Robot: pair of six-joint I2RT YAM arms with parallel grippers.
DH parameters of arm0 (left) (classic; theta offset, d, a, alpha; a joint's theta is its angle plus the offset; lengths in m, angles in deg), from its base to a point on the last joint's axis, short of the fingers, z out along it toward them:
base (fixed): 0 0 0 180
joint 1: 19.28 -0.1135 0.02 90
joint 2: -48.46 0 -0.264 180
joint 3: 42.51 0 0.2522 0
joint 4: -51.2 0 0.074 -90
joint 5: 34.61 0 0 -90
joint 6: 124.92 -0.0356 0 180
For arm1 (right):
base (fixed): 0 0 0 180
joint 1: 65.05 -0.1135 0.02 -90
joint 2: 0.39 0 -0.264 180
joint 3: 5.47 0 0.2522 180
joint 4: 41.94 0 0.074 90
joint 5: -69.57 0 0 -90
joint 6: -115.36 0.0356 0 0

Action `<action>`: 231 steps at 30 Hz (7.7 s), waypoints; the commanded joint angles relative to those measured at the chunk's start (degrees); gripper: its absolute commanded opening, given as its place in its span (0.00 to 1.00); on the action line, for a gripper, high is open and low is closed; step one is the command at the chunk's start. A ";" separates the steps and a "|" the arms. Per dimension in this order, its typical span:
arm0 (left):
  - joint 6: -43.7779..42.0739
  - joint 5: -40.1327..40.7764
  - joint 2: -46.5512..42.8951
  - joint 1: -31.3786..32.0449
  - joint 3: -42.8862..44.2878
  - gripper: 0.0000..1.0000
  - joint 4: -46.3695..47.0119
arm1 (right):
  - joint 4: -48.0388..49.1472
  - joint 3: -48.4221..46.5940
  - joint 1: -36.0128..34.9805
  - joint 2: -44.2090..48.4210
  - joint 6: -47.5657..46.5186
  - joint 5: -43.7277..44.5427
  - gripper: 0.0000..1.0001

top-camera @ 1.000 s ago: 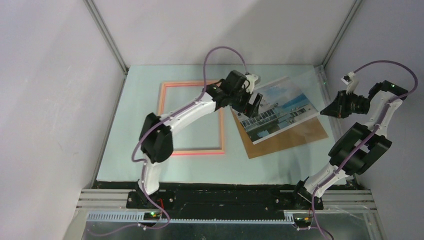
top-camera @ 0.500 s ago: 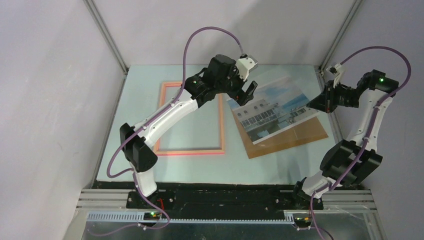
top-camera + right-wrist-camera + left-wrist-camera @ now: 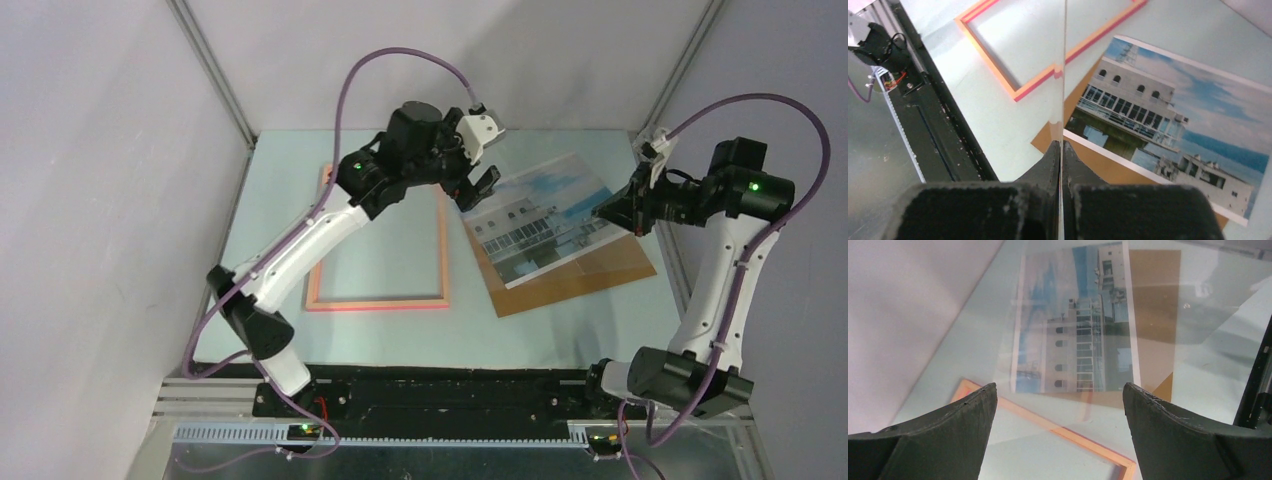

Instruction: Put the photo into the frame

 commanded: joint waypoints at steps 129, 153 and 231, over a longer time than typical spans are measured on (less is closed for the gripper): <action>45.84 -38.83 -23.54 -45.00 -24.96 0.00 0.46 | 64.39 22.72 -39.47 9.23 59.27 32.74 0.83; 48.57 -41.45 -23.06 -59.30 -34.32 0.00 8.79 | 78.50 20.69 -54.86 -24.06 68.72 55.97 0.75; 73.85 -42.92 -19.48 -57.25 -56.80 0.00 49.33 | 69.89 21.91 -52.45 -27.19 69.88 55.65 0.63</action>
